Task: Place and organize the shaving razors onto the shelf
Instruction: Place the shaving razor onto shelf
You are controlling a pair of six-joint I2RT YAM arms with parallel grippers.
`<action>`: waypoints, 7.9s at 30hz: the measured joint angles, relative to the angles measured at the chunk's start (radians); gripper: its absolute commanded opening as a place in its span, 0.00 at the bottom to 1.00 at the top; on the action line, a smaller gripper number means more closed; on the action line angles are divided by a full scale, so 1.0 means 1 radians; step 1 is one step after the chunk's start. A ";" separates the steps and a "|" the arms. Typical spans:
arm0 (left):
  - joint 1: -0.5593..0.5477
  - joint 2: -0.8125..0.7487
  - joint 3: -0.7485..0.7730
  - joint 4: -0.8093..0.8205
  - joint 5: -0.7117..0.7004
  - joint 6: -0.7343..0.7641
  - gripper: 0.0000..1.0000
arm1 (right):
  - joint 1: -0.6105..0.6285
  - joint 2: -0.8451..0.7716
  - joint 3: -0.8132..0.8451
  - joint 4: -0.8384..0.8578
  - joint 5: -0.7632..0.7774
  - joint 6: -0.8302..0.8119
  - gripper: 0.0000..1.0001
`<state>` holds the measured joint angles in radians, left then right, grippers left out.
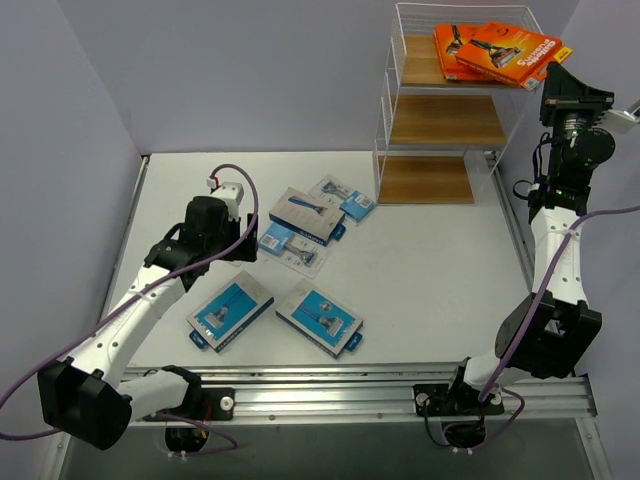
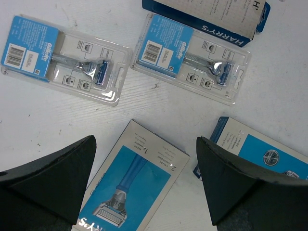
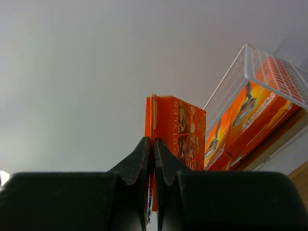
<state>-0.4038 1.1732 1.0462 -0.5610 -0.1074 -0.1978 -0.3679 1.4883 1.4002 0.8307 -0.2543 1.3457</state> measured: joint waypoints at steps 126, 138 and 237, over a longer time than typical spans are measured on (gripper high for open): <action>0.000 0.072 0.006 -0.007 0.087 -0.001 0.94 | 0.059 0.176 0.320 -0.552 -0.069 -0.168 0.10; 0.000 0.072 0.006 -0.007 0.087 -0.001 0.94 | 0.057 0.182 0.320 -0.516 -0.072 -0.090 0.00; 0.000 0.072 0.008 -0.013 0.089 -0.002 0.94 | 0.121 0.277 0.305 -0.369 0.168 0.138 0.02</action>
<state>-0.4038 1.2457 1.0538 -0.5739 -0.0181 -0.1993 -0.2470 1.7653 1.7054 0.4622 -0.0860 1.4841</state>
